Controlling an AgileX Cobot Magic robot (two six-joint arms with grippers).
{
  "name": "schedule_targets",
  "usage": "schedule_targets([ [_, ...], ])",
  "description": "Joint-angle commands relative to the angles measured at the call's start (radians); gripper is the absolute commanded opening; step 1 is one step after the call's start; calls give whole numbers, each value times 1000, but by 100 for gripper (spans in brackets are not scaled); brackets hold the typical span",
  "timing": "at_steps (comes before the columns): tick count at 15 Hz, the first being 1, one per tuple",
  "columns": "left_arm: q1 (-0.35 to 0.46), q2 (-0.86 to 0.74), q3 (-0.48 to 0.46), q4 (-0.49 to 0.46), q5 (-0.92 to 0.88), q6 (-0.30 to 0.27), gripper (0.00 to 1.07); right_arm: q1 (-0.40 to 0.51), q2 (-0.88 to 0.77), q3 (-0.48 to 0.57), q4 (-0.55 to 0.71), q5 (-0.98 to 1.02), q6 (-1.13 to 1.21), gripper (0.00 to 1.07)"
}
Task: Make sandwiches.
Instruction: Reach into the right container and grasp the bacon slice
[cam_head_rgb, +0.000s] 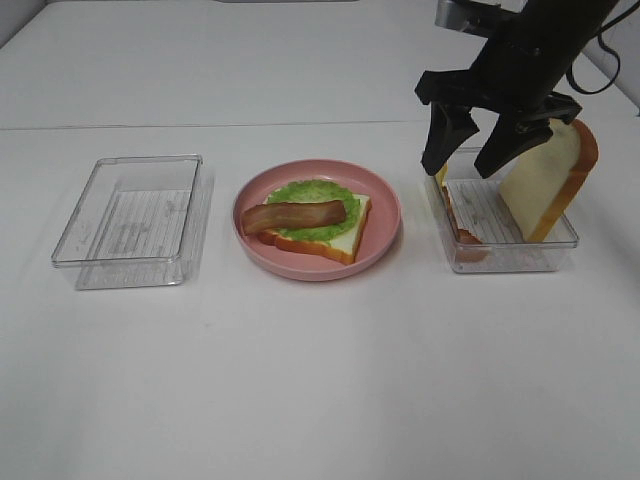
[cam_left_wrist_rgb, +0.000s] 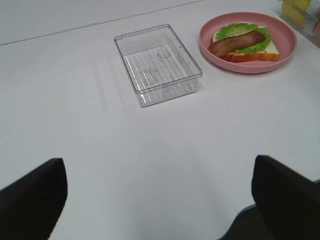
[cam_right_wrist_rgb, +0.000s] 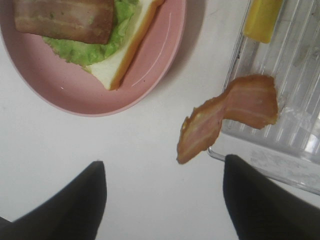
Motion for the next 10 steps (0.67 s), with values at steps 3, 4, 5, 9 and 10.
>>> schedule_targets([
  [3, 1, -24, 2, 1, -10, -7, 95, 3, 86, -23, -30, -17, 40, 63],
  [4, 1, -24, 2, 1, -10, -7, 95, 3, 106, -23, -50, -58, 73, 58],
  [5, 1, -24, 2, 1, -10, -7, 95, 3, 114, -23, -49, -73, 73, 55],
  [9, 1, -24, 2, 1, -10, -7, 95, 3, 150, -23, -60, -77, 81, 50],
  [10, 1, -24, 2, 1, -10, -7, 95, 3, 150, -23, -66, -74, 92, 45],
])
